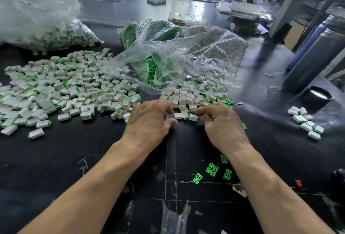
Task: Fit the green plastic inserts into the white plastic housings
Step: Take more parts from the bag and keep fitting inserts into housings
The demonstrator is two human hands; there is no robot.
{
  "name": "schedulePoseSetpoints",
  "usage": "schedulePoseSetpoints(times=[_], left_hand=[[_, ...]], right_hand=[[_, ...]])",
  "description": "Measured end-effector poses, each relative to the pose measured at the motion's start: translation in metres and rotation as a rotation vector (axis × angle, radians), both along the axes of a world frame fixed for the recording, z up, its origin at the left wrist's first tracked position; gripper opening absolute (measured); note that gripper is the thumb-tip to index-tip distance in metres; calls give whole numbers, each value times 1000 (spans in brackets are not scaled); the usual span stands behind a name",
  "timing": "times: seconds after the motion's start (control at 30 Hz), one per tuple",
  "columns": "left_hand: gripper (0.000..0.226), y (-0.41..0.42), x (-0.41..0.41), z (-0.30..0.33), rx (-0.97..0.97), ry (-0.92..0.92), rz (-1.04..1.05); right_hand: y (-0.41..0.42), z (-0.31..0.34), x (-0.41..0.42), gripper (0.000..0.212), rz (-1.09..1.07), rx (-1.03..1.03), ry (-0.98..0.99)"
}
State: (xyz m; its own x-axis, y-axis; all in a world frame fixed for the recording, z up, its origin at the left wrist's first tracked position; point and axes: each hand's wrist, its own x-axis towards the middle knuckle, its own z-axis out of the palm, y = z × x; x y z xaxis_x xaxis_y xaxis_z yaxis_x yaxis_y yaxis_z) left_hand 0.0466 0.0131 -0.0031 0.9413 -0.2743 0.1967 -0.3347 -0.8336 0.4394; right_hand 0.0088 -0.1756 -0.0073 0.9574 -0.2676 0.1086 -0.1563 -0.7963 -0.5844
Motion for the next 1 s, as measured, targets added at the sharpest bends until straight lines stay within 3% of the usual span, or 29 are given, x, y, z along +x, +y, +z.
schedulePoseSetpoints(times=[0.2, 0.53, 0.63, 0.77, 0.83, 1.0], left_hand=[[12, 7, -1, 6, -18, 114, 23], [9, 6, -2, 4, -42, 172, 3], [13, 6, -3, 4, -188, 208, 8], [19, 3, -5, 9, -534, 301, -39], [17, 2, -6, 11, -692, 323, -59], [21, -1, -6, 11, -955, 390, -126]], right_hand=[[1, 3, 1, 6, -22, -97, 24], [2, 8, -2, 9, -19, -118, 50], [1, 9, -2, 6, -11, -148, 67], [0, 7, -3, 3, -1, -124, 27], [-1, 4, -4, 5, -4, 11, -65], [5, 7, -5, 18, 9, 724, -229]])
